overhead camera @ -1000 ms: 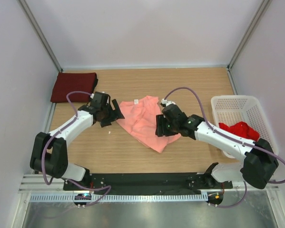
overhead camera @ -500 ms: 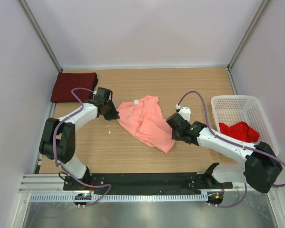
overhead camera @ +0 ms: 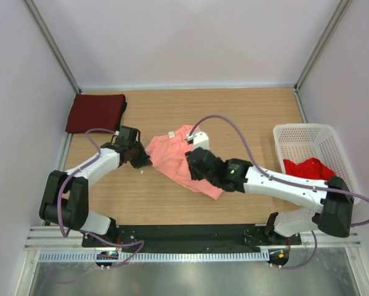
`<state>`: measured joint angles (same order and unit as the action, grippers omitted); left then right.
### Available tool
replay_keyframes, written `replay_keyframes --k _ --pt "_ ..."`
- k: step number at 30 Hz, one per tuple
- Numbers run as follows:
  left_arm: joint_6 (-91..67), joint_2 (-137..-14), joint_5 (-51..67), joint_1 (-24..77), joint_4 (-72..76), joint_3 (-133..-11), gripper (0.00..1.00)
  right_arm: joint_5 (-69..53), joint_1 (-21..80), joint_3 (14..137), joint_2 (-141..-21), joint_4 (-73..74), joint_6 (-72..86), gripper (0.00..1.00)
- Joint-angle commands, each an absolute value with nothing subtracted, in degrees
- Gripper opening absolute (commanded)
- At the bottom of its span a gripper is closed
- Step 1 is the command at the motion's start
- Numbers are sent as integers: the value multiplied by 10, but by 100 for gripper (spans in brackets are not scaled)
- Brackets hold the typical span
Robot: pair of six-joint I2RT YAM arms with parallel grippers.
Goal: Fold and stack the t-shirts
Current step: Flatten the tshirt out
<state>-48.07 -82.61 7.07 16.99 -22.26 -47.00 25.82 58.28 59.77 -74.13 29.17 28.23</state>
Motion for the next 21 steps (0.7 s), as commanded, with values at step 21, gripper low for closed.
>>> replay_keyframes --k 21 --pt "-514 -860 168 106 -156 -453 0 294 690 641 -1031 121 40 37"
